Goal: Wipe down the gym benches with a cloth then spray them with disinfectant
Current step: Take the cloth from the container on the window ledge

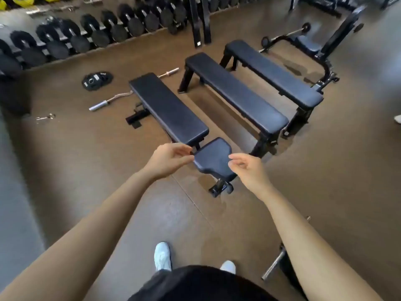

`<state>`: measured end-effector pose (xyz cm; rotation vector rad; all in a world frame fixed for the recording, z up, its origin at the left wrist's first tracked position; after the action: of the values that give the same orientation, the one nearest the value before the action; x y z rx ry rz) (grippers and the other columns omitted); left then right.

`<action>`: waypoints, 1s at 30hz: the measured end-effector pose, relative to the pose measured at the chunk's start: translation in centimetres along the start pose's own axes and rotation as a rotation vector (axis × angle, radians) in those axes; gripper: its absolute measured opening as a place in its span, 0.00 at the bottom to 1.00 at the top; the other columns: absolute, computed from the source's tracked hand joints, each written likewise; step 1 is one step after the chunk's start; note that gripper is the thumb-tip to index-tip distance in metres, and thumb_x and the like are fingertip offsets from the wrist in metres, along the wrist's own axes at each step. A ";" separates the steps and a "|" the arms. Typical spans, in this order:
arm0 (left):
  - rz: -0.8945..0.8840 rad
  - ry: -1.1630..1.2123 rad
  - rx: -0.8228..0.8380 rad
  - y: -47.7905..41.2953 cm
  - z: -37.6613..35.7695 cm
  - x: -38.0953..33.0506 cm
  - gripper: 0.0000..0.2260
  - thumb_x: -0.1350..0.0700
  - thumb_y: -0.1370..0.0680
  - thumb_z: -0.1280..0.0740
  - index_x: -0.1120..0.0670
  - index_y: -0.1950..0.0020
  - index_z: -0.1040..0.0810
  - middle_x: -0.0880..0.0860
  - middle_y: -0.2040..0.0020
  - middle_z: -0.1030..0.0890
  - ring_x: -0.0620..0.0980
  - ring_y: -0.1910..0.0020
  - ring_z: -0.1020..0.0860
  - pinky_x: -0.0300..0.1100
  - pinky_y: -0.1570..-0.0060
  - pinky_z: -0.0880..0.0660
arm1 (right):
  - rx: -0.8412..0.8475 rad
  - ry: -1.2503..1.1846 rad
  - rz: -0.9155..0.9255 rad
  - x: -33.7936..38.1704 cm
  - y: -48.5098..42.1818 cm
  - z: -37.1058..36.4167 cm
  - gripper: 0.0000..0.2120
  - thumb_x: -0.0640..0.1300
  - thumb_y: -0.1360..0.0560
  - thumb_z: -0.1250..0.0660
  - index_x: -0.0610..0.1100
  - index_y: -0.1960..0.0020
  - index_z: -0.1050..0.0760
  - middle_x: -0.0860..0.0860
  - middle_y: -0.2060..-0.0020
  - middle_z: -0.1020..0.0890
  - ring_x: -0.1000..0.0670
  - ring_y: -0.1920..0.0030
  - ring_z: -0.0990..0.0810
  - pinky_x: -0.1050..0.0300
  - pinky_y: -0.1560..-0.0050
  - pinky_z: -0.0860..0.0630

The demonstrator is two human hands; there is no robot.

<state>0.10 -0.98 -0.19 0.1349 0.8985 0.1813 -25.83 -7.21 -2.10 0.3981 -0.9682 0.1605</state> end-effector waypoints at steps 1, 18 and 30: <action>0.033 0.041 0.015 0.6 -0.5 1.2 0.13 0.47 0.21 0.27 0.50 0.39 0.16 0.47 0.46 0.15 0.44 0.48 0.17 0.46 0.41 0.20 | 0.018 -0.012 -0.037 -0.6 0.3 -1.2 0.15 0.44 0.21 0.31 0.46 0.35 0.20 0.53 0.43 0.16 0.54 0.42 0.19 0.59 0.41 0.23; 0.427 0.016 0.207 16.5 2.3 25.4 0.15 0.41 0.22 0.32 0.47 0.40 0.16 0.43 0.45 0.14 0.41 0.50 0.19 0.39 0.49 0.24 | 0.620 0.356 -0.133 4.9 1.3 -25.3 0.15 0.45 0.21 0.31 0.47 0.34 0.23 0.51 0.47 0.18 0.54 0.49 0.21 0.68 0.53 0.27; 0.758 0.202 -0.122 17.6 11.5 34.3 0.14 0.43 0.22 0.32 0.46 0.40 0.16 0.43 0.49 0.15 0.45 0.49 0.18 0.45 0.44 0.21 | 0.972 0.549 0.147 14.1 -9.0 -42.8 0.13 0.45 0.23 0.27 0.47 0.39 0.19 0.55 0.54 0.17 0.51 0.53 0.19 0.55 0.42 0.23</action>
<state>28.30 23.02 -15.90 0.3454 1.0010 0.9662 17.70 0.95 -14.23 1.1027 -0.3136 0.8439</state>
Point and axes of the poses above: each hand's wrist, its own y-axis away from the middle knuckle, its own z-axis out of the back of the hand, x = y × z, the point moved 1 cm from there along -y, towards the middle knuckle
